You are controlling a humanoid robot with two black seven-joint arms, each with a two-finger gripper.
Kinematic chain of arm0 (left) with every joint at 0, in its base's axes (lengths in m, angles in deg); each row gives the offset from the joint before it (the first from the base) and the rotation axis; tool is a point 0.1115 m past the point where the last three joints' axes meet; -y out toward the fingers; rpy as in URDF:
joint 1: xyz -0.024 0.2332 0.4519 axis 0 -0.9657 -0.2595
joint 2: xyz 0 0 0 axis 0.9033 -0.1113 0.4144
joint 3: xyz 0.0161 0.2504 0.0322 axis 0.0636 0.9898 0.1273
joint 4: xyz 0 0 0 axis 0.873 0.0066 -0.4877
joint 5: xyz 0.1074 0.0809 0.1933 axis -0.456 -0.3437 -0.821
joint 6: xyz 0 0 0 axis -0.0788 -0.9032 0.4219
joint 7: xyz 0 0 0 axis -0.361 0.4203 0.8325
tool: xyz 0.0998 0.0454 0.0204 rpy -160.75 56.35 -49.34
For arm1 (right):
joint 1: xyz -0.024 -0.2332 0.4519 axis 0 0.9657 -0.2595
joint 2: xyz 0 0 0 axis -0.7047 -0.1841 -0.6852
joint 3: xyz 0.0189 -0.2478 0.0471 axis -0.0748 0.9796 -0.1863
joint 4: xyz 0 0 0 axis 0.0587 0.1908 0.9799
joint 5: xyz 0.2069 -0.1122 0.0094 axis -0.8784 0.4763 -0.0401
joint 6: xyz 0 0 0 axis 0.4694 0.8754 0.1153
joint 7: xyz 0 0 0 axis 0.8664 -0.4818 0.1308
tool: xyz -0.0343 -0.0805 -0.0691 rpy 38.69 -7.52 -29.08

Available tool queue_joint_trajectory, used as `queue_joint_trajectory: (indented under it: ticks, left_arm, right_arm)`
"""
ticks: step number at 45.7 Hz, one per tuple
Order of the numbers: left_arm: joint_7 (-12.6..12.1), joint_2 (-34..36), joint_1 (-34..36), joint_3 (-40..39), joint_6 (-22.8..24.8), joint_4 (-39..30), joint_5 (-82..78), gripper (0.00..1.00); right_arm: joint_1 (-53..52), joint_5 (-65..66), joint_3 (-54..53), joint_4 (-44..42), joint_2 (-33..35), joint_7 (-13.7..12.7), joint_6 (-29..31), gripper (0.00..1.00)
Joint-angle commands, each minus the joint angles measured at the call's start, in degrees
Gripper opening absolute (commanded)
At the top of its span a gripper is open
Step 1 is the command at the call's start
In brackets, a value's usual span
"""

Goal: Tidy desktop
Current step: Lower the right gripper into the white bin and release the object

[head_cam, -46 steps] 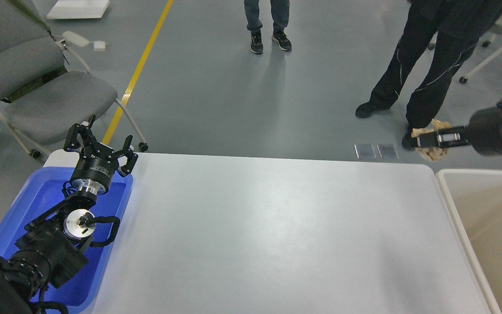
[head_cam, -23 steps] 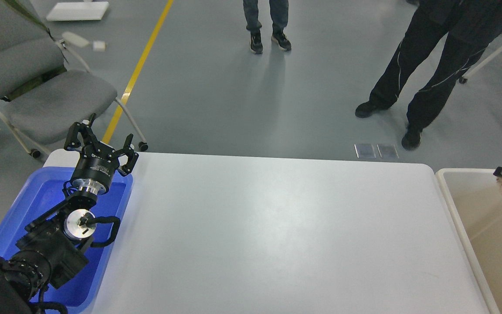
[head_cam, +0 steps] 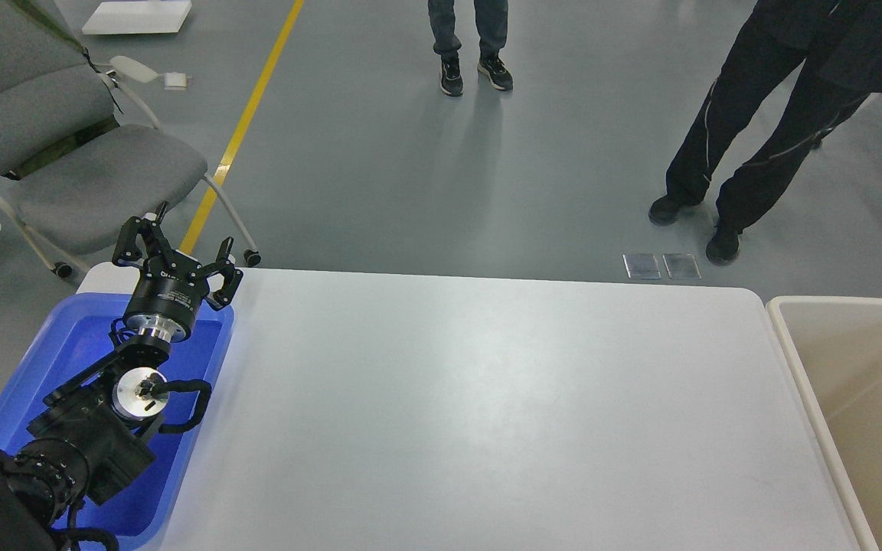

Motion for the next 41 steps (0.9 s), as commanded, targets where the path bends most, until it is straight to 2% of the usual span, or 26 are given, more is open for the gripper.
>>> queue_joint_trajectory:
  ticks: [1,6,21,22,25,26,41]
  left_arm:
    - [0.00,0.00,0.00,-0.02,0.00,0.04,0.00,1.00]
    - [0.00,0.00,0.00,0.06,0.09,0.04,0.00,1.00]
    - [0.00,0.00,0.00,-0.02,0.00,-0.04,0.00,1.00]
    - [0.00,0.00,0.00,-0.02,0.00,-0.04,0.00,1.00]
    - [0.00,0.00,0.00,-0.02,0.00,0.04,0.00,1.00]
    - [0.00,0.00,0.00,-0.02,0.00,0.04,0.00,1.00]
    - [0.00,0.00,0.00,-0.02,0.00,0.04,0.00,1.00]
  right_arm:
    - [4.23,-7.92,-3.36,-10.54,-9.21,-2.47,-3.37,0.00]
    - [4.41,-9.42,-5.64,-10.63,-10.62,-3.53,-7.77,0.00]
    - [3.88,-9.33,-6.97,-10.63,-10.80,-3.53,-8.92,0.00]
    - [3.88,-9.33,-7.05,-10.63,-10.80,-3.53,-9.00,0.11]
    - [3.79,-9.42,-7.49,-10.72,-10.80,-3.53,-9.97,0.88]
    - [3.71,-9.42,-7.75,-10.72,-10.80,-3.53,-10.49,0.98]
    - [3.70,-9.42,-7.76,-10.72,-11.94,-3.53,-11.64,0.99]
